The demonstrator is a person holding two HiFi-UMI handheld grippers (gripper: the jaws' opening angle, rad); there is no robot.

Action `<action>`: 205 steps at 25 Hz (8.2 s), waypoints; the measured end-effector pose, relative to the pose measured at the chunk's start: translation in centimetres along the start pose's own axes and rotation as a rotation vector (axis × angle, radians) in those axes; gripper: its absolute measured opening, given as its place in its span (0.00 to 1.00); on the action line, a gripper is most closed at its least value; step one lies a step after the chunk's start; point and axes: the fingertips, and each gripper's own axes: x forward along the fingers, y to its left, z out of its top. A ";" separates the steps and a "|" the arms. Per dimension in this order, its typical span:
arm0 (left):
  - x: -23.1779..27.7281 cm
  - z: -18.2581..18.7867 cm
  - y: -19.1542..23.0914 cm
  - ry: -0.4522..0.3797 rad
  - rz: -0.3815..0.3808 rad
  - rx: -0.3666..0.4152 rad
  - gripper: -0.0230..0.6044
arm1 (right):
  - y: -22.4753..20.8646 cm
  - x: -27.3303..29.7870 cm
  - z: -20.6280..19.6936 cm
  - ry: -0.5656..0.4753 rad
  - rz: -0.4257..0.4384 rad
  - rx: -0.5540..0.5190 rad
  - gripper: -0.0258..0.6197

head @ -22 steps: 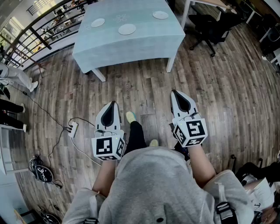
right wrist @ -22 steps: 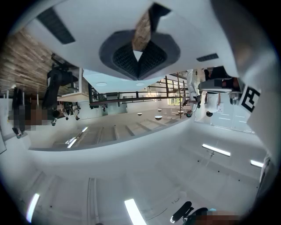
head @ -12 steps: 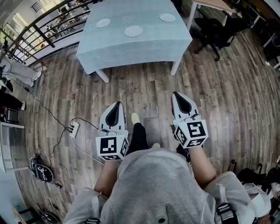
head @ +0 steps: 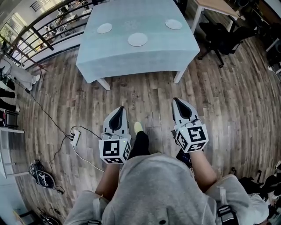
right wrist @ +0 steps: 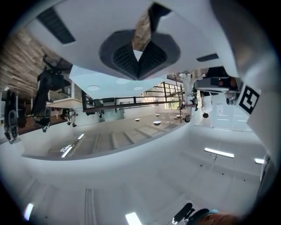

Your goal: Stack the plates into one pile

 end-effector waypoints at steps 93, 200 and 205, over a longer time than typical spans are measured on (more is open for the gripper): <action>44.2 6.8 22.1 0.130 -0.026 0.034 0.06 | -17.7 45.8 8.2 0.123 -0.018 -0.070 0.08; 60.8 -3.9 32.2 0.564 -0.054 0.509 0.07 | -24.3 54.3 7.3 0.172 -0.029 -0.065 0.08; 59.6 -3.9 26.1 0.548 -0.130 0.536 0.07 | -26.1 51.0 7.3 0.156 -0.059 -0.065 0.08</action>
